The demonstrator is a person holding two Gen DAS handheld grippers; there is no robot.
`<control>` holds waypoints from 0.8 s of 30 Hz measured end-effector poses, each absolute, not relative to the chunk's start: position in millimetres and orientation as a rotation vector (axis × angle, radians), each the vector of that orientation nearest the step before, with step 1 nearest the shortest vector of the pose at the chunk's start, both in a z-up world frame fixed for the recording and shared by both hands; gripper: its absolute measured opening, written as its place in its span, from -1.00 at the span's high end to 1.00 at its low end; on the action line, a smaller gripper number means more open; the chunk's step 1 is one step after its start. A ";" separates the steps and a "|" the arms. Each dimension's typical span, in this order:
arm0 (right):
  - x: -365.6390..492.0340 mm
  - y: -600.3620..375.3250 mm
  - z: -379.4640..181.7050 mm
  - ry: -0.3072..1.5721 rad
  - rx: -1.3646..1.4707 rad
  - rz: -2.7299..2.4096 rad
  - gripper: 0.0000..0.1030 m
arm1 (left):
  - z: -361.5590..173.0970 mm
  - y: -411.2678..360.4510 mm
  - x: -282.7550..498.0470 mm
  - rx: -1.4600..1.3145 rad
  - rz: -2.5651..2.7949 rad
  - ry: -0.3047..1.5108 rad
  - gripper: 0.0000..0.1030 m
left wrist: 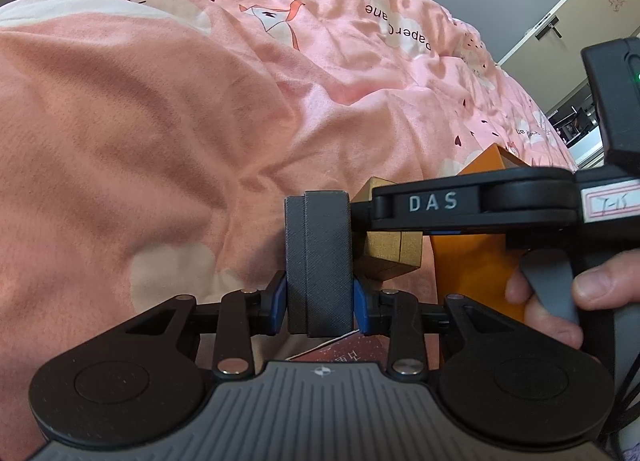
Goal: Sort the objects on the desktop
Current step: 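Grasp the black card box with the left gripper while the right gripper grasps the brown cube, then lift the black card box and brown cube and carry them over the box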
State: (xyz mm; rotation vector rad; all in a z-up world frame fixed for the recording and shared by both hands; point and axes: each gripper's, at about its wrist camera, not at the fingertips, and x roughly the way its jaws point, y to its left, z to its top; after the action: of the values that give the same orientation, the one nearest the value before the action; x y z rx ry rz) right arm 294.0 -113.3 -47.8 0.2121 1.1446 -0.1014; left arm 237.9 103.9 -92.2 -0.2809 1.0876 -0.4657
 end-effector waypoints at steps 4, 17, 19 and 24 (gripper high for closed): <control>292.3 -112.8 -54.9 1.151 0.200 -0.121 -0.11 | -93.1 107.8 238.8 -0.310 -0.457 1.094 0.27; 257.2 -129.9 -6.2 1.025 0.269 -0.008 0.00 | -56.3 114.8 230.4 -0.334 -0.408 1.021 0.27; 249.9 -132.7 5.8 0.994 0.281 0.011 0.00 | -42.2 114.6 227.7 -0.328 -0.392 0.995 0.27; 227.1 -147.4 37.2 0.909 0.315 0.053 0.00 | -7.1 105.6 215.7 -0.317 -0.398 0.930 0.27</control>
State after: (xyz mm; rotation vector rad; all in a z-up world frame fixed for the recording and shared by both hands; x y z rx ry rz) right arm 227.1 -147.4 37.2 0.3150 0.9092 0.0526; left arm 215.7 105.6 -7.1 -0.3169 0.9301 -0.3983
